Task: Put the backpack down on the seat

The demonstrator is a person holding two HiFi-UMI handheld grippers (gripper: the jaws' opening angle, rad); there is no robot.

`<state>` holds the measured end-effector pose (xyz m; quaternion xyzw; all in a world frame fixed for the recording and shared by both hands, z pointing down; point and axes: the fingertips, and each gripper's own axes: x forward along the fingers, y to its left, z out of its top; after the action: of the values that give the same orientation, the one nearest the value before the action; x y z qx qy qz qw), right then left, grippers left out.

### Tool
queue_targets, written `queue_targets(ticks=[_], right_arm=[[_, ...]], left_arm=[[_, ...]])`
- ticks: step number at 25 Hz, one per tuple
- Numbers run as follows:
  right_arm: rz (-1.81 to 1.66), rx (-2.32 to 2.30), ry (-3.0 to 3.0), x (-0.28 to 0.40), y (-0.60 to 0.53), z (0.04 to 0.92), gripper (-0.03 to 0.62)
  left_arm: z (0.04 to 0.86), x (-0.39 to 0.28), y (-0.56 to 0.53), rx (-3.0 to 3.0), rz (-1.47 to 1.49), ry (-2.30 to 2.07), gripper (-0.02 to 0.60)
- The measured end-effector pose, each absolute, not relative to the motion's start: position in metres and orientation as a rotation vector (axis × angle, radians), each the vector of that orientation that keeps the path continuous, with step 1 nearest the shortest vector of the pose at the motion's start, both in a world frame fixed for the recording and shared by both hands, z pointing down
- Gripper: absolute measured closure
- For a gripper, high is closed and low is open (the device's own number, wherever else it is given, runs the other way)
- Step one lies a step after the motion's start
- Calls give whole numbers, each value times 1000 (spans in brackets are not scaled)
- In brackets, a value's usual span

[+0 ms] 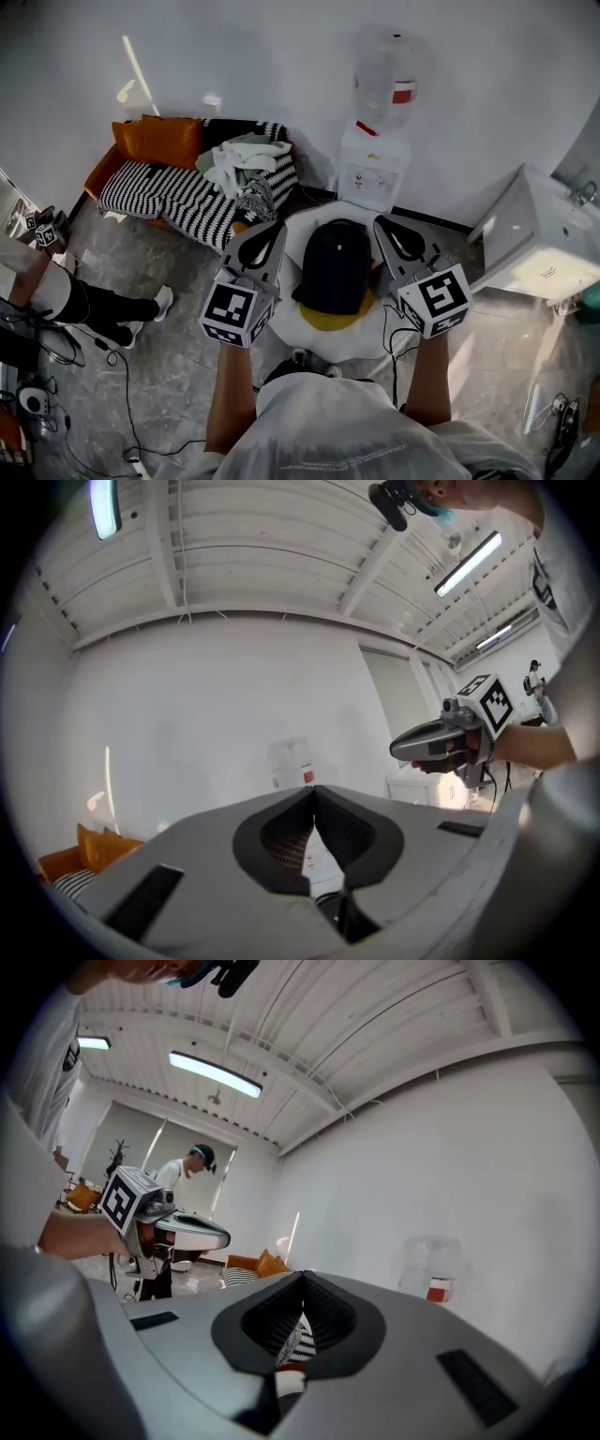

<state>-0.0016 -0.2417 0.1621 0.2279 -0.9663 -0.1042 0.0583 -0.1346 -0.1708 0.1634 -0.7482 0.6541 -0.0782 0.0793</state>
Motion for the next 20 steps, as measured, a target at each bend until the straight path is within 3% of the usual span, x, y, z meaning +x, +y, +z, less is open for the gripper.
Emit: queue_targets(ticks=[20], right_arm=[[-334,679,-2856,-9,-231,176,591]], left_arm=[[169,-145,-161,-2195,-265,1999,586]])
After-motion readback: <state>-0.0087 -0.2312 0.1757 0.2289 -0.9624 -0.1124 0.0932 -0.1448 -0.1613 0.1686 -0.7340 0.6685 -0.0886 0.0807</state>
